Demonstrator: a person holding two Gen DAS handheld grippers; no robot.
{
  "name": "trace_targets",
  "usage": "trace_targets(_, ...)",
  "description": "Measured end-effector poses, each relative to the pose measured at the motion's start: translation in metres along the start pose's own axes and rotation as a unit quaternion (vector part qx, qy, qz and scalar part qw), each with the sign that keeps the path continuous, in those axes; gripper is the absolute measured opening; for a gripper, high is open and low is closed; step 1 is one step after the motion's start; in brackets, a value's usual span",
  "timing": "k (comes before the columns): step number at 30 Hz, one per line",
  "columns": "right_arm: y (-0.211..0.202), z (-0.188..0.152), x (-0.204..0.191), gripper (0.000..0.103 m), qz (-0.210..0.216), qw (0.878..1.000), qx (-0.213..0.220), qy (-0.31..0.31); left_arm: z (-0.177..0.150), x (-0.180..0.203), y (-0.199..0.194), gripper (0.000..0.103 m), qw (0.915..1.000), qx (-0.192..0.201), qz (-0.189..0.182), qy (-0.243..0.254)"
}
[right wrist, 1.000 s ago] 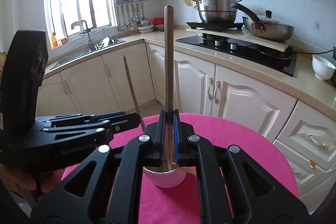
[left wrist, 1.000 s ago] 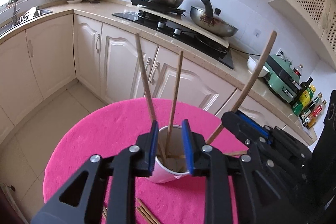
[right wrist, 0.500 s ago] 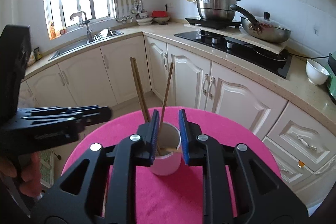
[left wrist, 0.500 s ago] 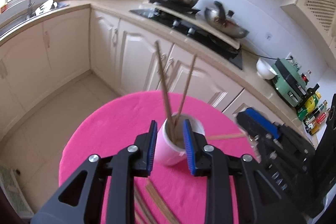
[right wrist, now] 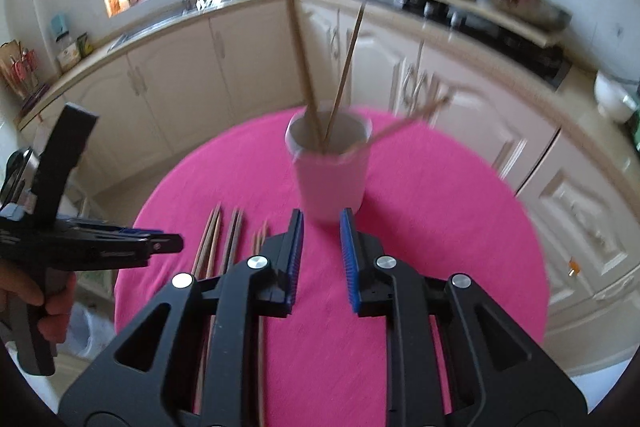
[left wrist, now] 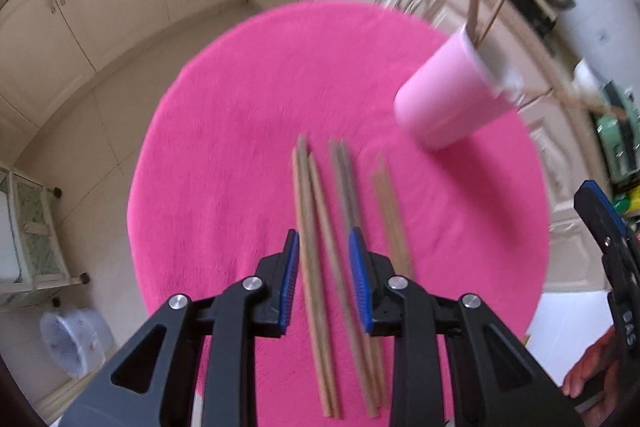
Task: Organize utensils
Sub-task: 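Close the left gripper on a chopstick while the right gripper grasps another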
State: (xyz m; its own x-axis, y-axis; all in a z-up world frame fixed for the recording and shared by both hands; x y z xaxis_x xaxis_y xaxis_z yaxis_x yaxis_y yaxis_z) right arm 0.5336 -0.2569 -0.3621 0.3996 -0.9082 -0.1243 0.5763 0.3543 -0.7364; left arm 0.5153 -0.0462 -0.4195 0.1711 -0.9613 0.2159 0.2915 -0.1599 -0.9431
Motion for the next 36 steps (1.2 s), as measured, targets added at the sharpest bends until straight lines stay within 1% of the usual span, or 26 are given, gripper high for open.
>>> trace_targets(2, 0.010, -0.014, -0.004, 0.020, 0.009, 1.000, -0.027, 0.003, -0.006, -0.003, 0.014, 0.025, 0.9997, -0.021, 0.011, 0.009)
trace_targets(4, 0.018, -0.024, -0.006, 0.020, 0.012, 0.999, -0.047, 0.007, -0.012, -0.005, 0.026, 0.025, 0.9987, -0.038, 0.030, 0.016)
trace_targets(11, 0.032, -0.044, -0.009, 0.020, 0.021, 0.996, -0.082, 0.015, -0.019, -0.009, 0.038, 0.025, 0.9970, -0.055, 0.052, 0.020)
trace_targets(17, 0.042, -0.048, -0.008, 0.020, 0.022, 0.994, -0.104, 0.024, -0.016, -0.003, 0.043, 0.025, 0.9964, -0.059, 0.054, 0.027)
trace_targets(20, 0.050, -0.051, -0.011, 0.020, 0.027, 0.992, -0.124, 0.024, -0.010, 0.010, 0.046, 0.025, 0.9938, -0.070, 0.070, 0.051)
trace_targets(23, 0.061, -0.055, -0.014, 0.020, 0.034, 0.988, -0.150, 0.021, -0.005, 0.028, 0.051, 0.025, 0.9885, -0.082, 0.096, 0.083)
trace_targets(24, 0.065, -0.055, -0.016, 0.020, 0.037, 0.986, -0.160, 0.019, -0.004, 0.030, 0.052, 0.022, 0.9878, -0.086, 0.097, 0.087)
trace_targets(25, 0.069, -0.055, -0.017, 0.020, 0.041, 0.985, -0.166, 0.019, -0.004, 0.030, 0.053, 0.015, 0.9876, -0.089, 0.097, 0.087)
trace_targets(27, 0.076, -0.056, -0.019, 0.020, 0.052, 0.982, -0.182, 0.021, -0.003, 0.029, 0.051, 0.010, 0.9888, -0.091, 0.087, 0.080)
trace_targets(30, 0.087, -0.056, -0.023, 0.020, 0.064, 0.977, -0.201, 0.019, -0.003, 0.020, 0.049, 0.008, 0.9909, -0.092, 0.068, 0.070)
trace_targets(32, 0.095, -0.056, -0.025, 0.019, 0.068, 0.974, -0.216, 0.012, -0.003, 0.016, 0.048, 0.008, 0.9922, -0.091, 0.055, 0.064)
trace_targets(36, 0.106, -0.057, -0.027, 0.019, 0.066, 0.968, -0.242, 0.007, -0.004, 0.009, 0.047, 0.007, 0.9934, -0.090, 0.045, 0.055)
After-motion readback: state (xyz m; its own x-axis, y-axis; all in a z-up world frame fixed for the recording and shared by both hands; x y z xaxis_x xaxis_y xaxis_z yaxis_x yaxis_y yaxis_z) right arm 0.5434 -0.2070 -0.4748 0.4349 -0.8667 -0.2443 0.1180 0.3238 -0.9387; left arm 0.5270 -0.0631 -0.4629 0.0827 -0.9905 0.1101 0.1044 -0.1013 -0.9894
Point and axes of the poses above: each gripper's, at about its wrist camera, not at the fingertips, and y roughly the way its jaws point, x to its right, z to its top, the point moved 2 cm from there along y, roughly the way its jaws point, and after that the axes turned 4 degrees about y, right-handed, at the moved point
